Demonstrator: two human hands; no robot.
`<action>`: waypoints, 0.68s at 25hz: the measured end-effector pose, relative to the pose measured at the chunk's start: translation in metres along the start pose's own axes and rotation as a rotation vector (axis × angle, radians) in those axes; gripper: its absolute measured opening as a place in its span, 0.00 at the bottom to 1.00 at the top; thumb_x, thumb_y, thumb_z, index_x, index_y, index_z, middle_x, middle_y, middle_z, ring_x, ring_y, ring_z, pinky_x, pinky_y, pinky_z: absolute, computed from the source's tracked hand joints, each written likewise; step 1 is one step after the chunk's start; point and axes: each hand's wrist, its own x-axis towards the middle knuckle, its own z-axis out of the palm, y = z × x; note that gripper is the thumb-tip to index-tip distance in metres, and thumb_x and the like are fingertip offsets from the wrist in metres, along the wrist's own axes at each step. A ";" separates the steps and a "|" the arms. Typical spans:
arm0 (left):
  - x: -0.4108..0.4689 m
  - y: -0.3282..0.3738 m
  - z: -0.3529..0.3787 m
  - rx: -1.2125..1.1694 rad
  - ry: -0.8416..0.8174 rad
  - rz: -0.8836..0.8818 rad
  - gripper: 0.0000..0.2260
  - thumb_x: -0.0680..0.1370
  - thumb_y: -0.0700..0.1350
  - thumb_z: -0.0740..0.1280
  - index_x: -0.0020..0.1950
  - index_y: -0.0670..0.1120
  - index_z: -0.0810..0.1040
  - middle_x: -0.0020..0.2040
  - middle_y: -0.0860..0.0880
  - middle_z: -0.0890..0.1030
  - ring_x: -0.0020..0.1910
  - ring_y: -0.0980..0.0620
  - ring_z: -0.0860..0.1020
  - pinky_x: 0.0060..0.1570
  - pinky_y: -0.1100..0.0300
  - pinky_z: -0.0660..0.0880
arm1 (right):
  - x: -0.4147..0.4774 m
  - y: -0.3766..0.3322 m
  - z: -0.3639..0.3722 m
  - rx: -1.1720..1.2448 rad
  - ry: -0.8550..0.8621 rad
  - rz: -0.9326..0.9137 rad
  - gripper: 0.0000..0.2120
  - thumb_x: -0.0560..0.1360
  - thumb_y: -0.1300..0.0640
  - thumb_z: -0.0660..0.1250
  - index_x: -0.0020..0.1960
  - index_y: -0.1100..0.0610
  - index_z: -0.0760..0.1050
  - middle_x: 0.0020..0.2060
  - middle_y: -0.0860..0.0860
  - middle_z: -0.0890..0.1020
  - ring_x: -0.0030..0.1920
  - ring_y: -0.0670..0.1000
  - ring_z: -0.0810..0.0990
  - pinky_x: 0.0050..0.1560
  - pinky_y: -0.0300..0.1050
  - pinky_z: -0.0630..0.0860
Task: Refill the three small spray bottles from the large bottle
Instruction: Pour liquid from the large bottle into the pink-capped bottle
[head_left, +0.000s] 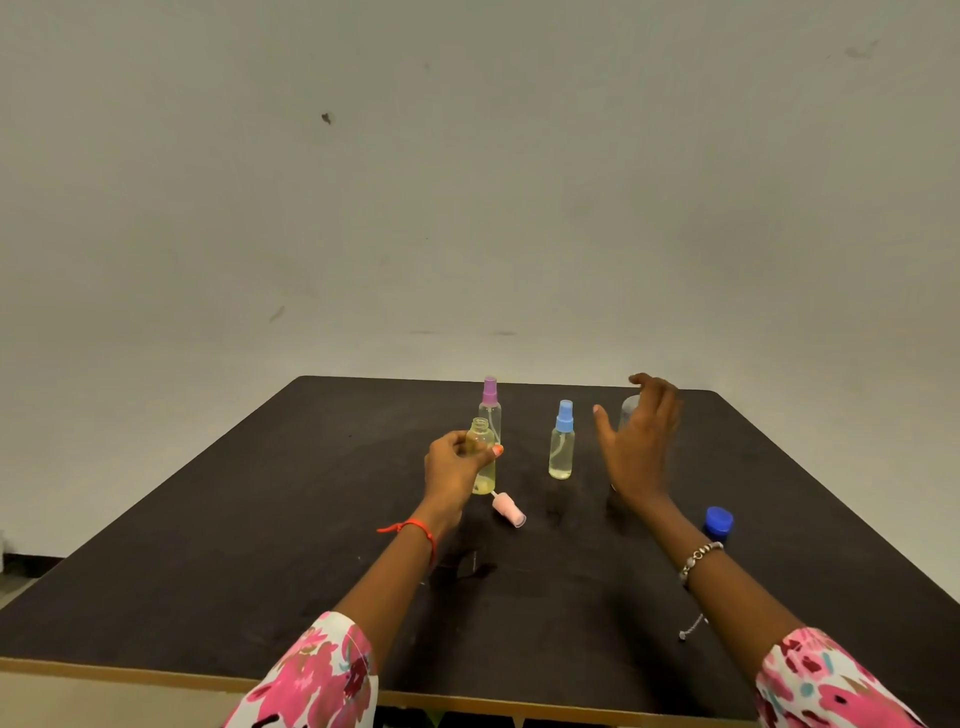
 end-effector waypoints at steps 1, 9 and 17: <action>0.000 -0.001 0.000 -0.001 -0.001 -0.006 0.15 0.71 0.40 0.72 0.56 0.40 0.76 0.51 0.47 0.79 0.52 0.50 0.77 0.48 0.56 0.76 | 0.001 0.003 0.000 -0.004 0.025 0.071 0.26 0.68 0.58 0.72 0.62 0.61 0.66 0.60 0.61 0.70 0.60 0.59 0.68 0.61 0.57 0.66; -0.002 -0.005 -0.003 0.000 -0.008 -0.039 0.15 0.71 0.41 0.72 0.56 0.42 0.76 0.52 0.46 0.79 0.55 0.47 0.78 0.54 0.46 0.78 | -0.001 0.025 0.003 -0.046 0.011 0.524 0.48 0.64 0.52 0.76 0.72 0.60 0.51 0.71 0.62 0.59 0.72 0.61 0.56 0.68 0.61 0.55; -0.001 0.001 -0.007 -0.013 -0.004 -0.043 0.14 0.70 0.41 0.73 0.54 0.43 0.76 0.53 0.47 0.79 0.55 0.48 0.78 0.54 0.46 0.78 | -0.002 0.047 0.007 0.087 -0.082 0.633 0.33 0.67 0.59 0.74 0.66 0.62 0.62 0.64 0.61 0.70 0.65 0.62 0.68 0.66 0.64 0.63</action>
